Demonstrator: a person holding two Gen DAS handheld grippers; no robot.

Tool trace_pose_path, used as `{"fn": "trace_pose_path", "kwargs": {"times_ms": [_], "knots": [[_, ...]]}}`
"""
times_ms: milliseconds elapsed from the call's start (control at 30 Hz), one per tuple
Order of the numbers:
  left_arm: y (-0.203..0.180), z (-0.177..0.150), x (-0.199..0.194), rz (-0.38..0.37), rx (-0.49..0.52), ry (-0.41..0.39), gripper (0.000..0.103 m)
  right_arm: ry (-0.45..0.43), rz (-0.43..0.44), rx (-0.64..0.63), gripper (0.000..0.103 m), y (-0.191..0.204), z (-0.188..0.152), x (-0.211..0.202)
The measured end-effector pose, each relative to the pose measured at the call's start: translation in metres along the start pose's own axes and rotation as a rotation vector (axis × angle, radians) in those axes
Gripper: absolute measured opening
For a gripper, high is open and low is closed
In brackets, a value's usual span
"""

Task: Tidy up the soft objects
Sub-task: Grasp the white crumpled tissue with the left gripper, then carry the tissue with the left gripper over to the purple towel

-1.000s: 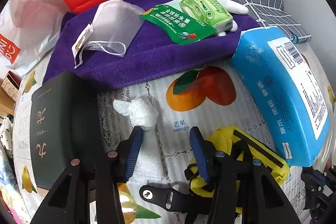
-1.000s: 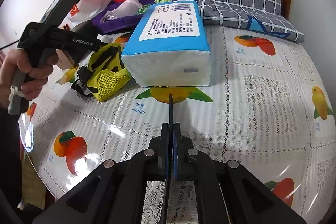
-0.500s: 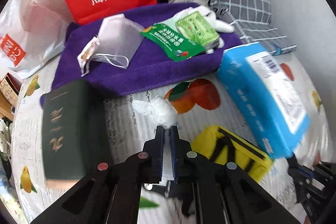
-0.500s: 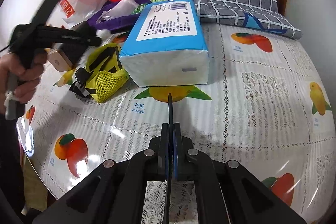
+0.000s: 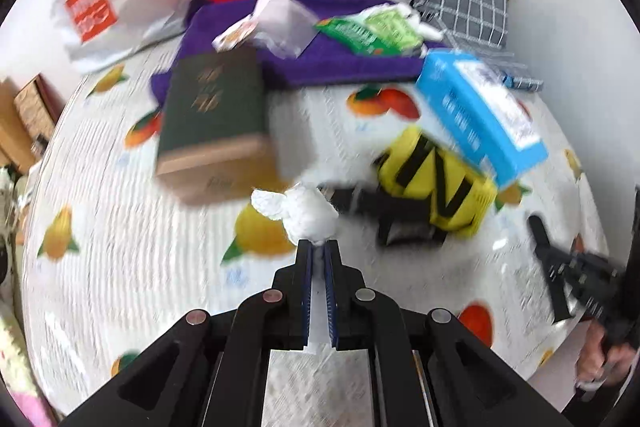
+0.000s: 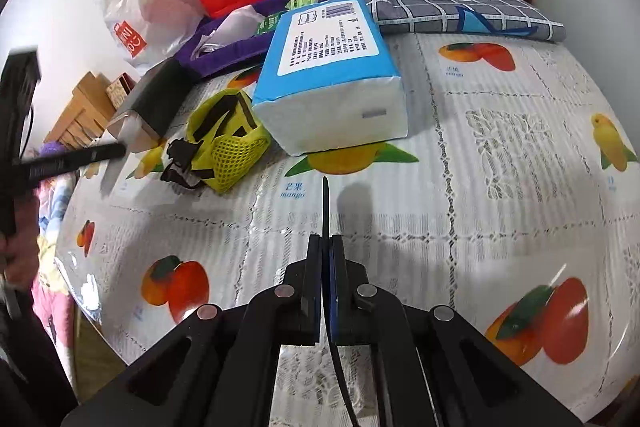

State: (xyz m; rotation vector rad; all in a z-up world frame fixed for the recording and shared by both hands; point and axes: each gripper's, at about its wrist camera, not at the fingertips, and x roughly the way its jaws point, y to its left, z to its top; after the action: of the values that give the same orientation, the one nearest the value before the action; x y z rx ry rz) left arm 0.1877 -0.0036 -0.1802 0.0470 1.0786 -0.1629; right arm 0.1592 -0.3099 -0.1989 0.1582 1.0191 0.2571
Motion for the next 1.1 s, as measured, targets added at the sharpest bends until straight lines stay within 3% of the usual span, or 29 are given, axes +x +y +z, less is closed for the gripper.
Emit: {"fn": "trace_pose_path", "kwargs": {"times_ms": [267, 433, 633, 767, 933, 1000, 1033, 1100], "knots": [[0.021, -0.037, 0.011, -0.017, -0.057, 0.048, 0.007, 0.012, -0.062, -0.028, 0.004, 0.006, -0.008, 0.001], [0.022, -0.037, 0.024, -0.054, -0.067, 0.042, 0.01, 0.021, -0.104, -0.07, 0.004, 0.012, -0.011, 0.005], [0.019, -0.031, 0.028, -0.073, -0.072, 0.013, 0.023, 0.024, -0.119, -0.102, 0.004, 0.014, -0.013, 0.003], [0.02, -0.028, 0.027, -0.048, -0.071, 0.015, 0.023, 0.024, -0.119, -0.099, 0.003, 0.015, -0.01, -0.002], [0.029, -0.031, 0.019, -0.07, -0.083, 0.01, 0.024, 0.018, -0.111, -0.087, 0.003, 0.016, -0.005, -0.007], [0.034, -0.031, 0.016, -0.076, -0.098, 0.001, 0.036, 0.025, -0.112, -0.083, 0.003, 0.017, -0.004, -0.006], [0.036, -0.03, 0.014, -0.074, -0.108, -0.011, 0.049, 0.028, -0.113, -0.082, 0.003, 0.017, -0.004, -0.005], [0.039, -0.028, 0.014, -0.067, -0.113, -0.041, 0.053, 0.034, -0.114, -0.082, 0.004, 0.017, -0.003, -0.003]]}}
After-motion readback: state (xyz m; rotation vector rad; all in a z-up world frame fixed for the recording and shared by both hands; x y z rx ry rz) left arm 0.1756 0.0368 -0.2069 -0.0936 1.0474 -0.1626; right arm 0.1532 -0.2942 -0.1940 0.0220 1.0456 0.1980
